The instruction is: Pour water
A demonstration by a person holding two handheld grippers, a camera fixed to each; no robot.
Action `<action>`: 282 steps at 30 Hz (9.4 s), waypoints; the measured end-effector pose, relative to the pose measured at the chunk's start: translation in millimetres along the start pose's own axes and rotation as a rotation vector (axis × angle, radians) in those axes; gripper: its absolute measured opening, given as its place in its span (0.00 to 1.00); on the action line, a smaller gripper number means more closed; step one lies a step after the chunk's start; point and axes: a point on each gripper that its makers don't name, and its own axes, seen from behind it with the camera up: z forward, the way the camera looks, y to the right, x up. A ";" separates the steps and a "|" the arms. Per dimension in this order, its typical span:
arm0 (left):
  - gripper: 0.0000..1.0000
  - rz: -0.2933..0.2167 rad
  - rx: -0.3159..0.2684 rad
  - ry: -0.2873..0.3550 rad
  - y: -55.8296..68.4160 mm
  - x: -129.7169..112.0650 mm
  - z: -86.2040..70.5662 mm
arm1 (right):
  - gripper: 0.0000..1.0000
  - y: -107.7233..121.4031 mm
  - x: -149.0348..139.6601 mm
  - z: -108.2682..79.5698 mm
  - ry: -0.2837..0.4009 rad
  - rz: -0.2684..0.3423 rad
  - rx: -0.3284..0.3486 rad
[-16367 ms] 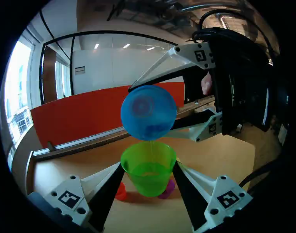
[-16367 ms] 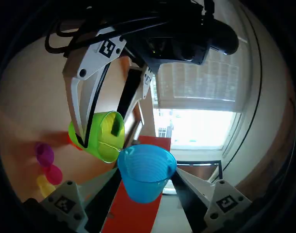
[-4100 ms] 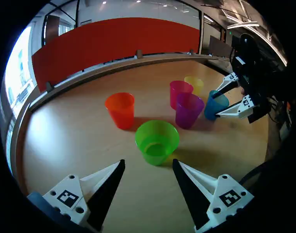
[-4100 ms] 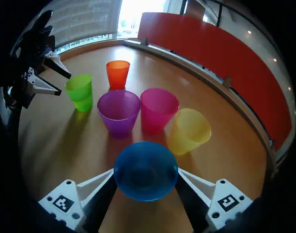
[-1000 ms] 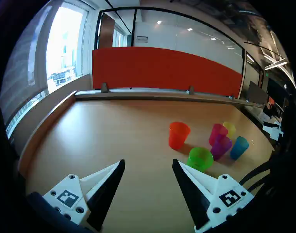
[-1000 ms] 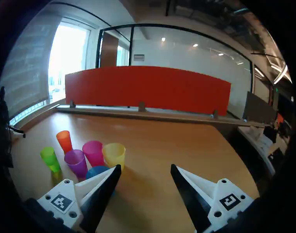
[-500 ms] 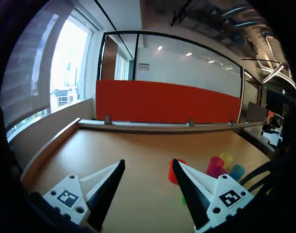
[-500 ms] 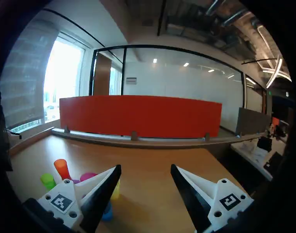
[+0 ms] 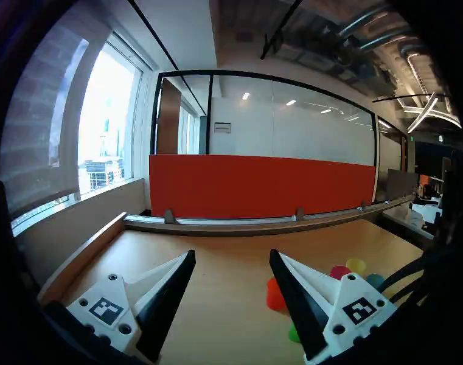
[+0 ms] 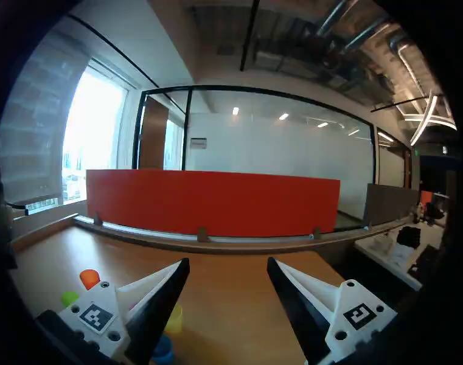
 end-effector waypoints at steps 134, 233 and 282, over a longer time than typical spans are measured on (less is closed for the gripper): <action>0.90 0.041 0.132 0.133 -19.6 -147.2 19.5 | 0.99 -12.8 -44.1 11.4 0.047 -0.007 -0.044; 0.90 0.041 0.132 0.134 -15.8 -148.9 20.1 | 1.00 -11.1 -162.0 6.8 0.086 0.050 -0.003; 0.90 0.040 0.131 0.132 -16.7 -144.3 18.5 | 0.99 -12.0 -162.6 6.3 0.086 0.050 -0.003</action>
